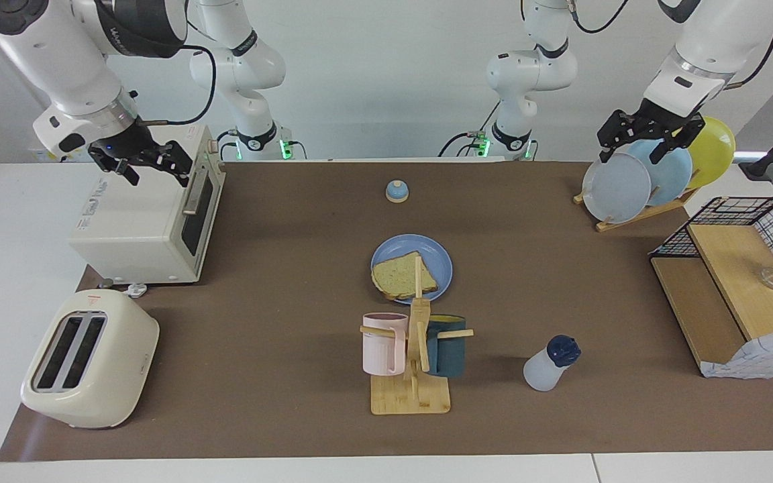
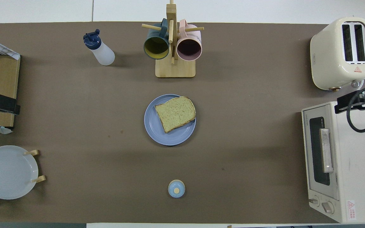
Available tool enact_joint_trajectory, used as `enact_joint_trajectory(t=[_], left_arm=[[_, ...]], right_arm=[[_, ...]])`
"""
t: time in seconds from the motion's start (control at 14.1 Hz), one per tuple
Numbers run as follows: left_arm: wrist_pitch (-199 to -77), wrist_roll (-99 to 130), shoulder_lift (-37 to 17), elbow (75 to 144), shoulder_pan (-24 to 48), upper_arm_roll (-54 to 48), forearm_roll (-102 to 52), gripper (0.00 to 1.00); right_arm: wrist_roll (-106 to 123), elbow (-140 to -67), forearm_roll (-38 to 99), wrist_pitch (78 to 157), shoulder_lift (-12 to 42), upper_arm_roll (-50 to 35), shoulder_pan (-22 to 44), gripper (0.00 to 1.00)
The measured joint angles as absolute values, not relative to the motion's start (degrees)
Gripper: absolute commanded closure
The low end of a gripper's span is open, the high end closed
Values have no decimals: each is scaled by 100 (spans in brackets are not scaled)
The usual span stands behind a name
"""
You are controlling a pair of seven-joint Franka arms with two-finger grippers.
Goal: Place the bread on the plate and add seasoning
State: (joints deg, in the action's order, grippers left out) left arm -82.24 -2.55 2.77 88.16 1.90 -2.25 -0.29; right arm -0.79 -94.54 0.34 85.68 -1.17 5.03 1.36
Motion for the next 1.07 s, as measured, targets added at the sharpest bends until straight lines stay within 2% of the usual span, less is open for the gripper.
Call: enact_joint_trajectory(t=[1.07], left_arm=[[-8300,-387,276,8825,167,-223,-28,0]], right_arm=[[-79,-9454,34,8568,-117,503,136,0]])
